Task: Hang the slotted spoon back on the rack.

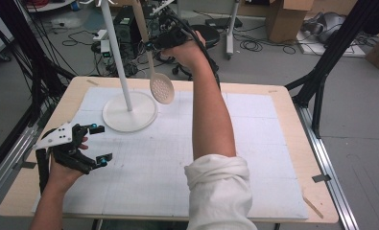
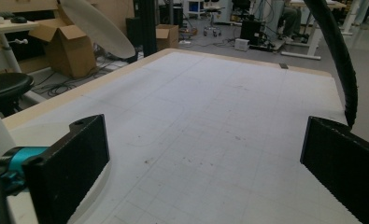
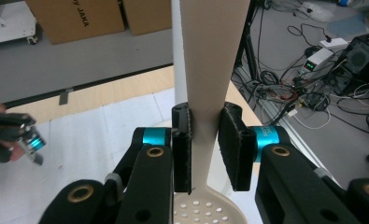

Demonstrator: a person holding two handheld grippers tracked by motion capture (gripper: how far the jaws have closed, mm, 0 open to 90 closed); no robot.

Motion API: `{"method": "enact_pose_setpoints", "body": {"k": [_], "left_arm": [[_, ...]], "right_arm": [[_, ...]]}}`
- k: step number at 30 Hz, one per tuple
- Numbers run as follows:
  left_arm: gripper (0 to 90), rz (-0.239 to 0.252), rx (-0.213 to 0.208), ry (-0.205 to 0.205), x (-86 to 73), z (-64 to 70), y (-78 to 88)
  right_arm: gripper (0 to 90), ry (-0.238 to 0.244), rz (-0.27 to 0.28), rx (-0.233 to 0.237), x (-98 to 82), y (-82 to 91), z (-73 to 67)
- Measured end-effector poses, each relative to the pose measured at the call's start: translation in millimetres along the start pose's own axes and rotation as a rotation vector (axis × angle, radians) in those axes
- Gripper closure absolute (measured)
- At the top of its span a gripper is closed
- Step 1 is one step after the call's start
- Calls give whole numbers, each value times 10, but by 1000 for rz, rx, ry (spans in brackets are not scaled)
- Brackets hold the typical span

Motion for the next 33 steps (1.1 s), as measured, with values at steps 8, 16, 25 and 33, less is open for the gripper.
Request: {"method": "enact_pose_setpoints", "body": {"k": [8,16,25,33], "left_arm": [[18,-15,-6,-2,-16,9,-45],[18,-9,-3,-2,-11,1,-22],[18,-12,-2,-3,-14,0,-29],[18,-10,-2,-4,-11,4,-27]], "right_arm": [[756,-17,-17,-3,111,-132,115],[756,-39,-10,14,113,-200,157],[756,3,-42,38,184,-290,58],[755,27,-59,53,258,-355,-18]]}}
Point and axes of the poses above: each handheld gripper's, and its own axes: y roughly backward along the jaws, x roughly out of its top, z roughly to its right, the point moved 2 cm from there along -y, roughly forward along the jaws, and after that the axes turned 13 degrees about y, right-handed, at the moved point
